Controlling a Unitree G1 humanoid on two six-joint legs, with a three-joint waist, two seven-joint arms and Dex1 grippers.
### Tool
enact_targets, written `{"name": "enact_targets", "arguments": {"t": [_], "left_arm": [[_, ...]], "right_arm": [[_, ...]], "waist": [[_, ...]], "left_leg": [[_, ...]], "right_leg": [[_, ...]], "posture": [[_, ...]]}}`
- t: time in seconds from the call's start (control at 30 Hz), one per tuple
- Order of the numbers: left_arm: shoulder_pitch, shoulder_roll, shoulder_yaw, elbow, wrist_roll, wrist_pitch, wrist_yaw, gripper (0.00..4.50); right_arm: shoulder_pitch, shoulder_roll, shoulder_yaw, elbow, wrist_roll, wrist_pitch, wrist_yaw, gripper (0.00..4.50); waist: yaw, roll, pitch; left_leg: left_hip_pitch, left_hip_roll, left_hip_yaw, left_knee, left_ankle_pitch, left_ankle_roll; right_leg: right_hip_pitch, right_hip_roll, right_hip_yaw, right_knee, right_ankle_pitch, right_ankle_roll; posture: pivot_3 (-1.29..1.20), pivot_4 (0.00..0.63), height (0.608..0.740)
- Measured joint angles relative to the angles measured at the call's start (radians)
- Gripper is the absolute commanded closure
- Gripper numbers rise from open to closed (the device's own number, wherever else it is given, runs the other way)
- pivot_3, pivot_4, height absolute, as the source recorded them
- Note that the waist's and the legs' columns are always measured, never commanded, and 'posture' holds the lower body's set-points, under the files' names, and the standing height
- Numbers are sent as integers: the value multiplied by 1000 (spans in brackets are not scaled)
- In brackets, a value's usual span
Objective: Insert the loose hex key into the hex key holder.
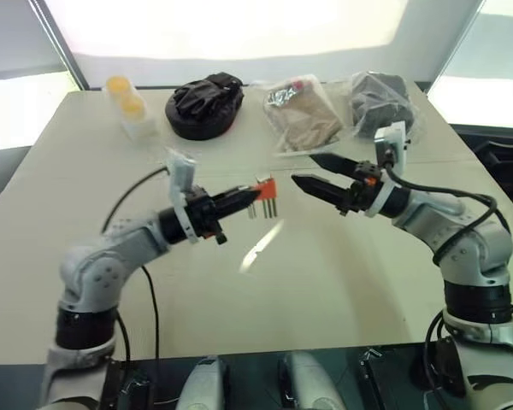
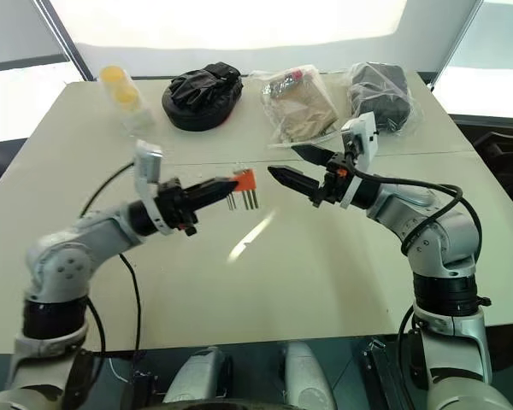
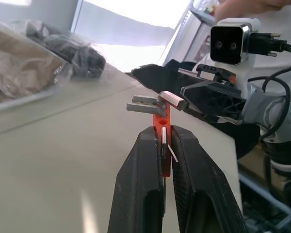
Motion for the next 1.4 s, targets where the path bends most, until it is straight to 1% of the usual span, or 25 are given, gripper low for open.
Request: {"name": "enact_targets", "arguments": {"t": [0.17, 0.3, 0.47, 0.63, 0.7, 0.73, 0.77, 0.8, 0.83, 0.9, 1.03, 1.27, 1.33, 1.4], "left_arm": [[37, -51, -20, 97, -13, 58, 26, 4500], [37, -114, -21, 200, -11, 81, 44, 4500], [30, -159, -41, 278, 24, 85, 40, 4500], [24, -174, -40, 375, 58, 93, 42, 4500], [22, -181, -34, 409, 66, 96, 50, 3638], [21, -186, -29, 423, 75, 103, 61, 3325], [21, -189, -26, 435, 79, 108, 68, 2814], [21, -188, -26, 438, 81, 113, 70, 2524], [20, -187, -24, 436, 81, 123, 72, 1902], [13, -175, -23, 412, 78, 139, 72, 1044], [31, -73, -33, 330, 146, 106, 56, 1044], [54, 146, -107, 218, 453, -172, -4, 1044], [51, 174, -98, 178, 479, -211, -25, 1044], [55, 202, -94, 125, 474, -220, -69, 1044]], "right_arm": [[14, 0, -2, -12, 0, 7, -14, 22], [43, 1, -3, -52, 3, 20, -42, 22], [75, 4, -6, -97, 10, 34, -78, 22], [80, 8, -6, -122, 14, 41, -100, 22], [85, 10, -6, -129, 14, 42, -108, 0], [88, 11, -6, -134, 14, 42, -110, 0], [91, 12, -6, -137, 14, 42, -112, 0], [93, 13, -5, -137, 14, 42, -114, 0], [95, 13, -5, -137, 13, 42, -116, 0], [97, 15, -2, -138, 13, 42, -118, 0], [101, 13, -1, -139, 13, 42, -119, 0], [96, 10, 9, -129, 0, 31, -96, 0], [83, 5, 12, -112, -9, 23, -82, 0], [71, -24, 23, -95, -28, 16, -52, 0]], "waist": [[-4, 0, 0], [2, 0, 0], [17, 0, 0], [20, 0, 0], [21, 0, 0], [21, 0, 0], [21, 0, 0], [21, 0, 0], [21, 0, 0], [19, 0, 0], [10, 0, -1], [23, 0, -1], [25, 0, -1], [24, 0, -1]], "left_leg": [[0, 0, 0, 0, 0, 0], [0, 0, 0, 0, 0, 0], [0, 0, 0, 0, 0, 0], [0, 0, 0, 1, 0, 0], [0, 0, 0, 1, 0, 0], [0, 0, 0, 1, 0, 0], [0, 0, 0, 1, 0, 0], [0, 0, 0, 1, 0, 0], [0, 0, 0, 1, 0, 0], [1, 0, 0, 1, 0, 0], [2, 1, 0, 0, 0, 0], [1, 0, 0, 0, 0, 0], [0, -1, 0, 0, 0, 0], [-1, -1, 0, 0, 0, 0]], "right_leg": [[0, 1, 0, 0, 0, 0], [0, 0, 0, 0, 0, 0], [0, 0, 0, 0, 0, 0], [0, 0, 0, 0, 0, 0], [0, 0, 0, 0, 0, 0], [0, 0, 0, 0, 0, 0], [0, 0, 0, 0, 0, 0], [0, 0, 0, 0, 0, 0], [0, 0, 0, 0, 0, 0], [1, 0, 0, 0, 0, 0], [1, 2, 1, 1, 0, 0], [1, 0, 0, -1, 0, 0], [1, -1, 0, -2, 0, 0], [1, -1, 0, -3, 0, 1]], "posture": [[0, 150, 740], [0, 150, 740], [0, 150, 740], [0, 150, 740], [0, 150, 740], [0, 150, 740], [0, 150, 740], [0, 150, 740], [0, 150, 740], [0, 150, 740], [0, 150, 740], [0, 150, 740], [0, 150, 740], [0, 150, 740]]}}
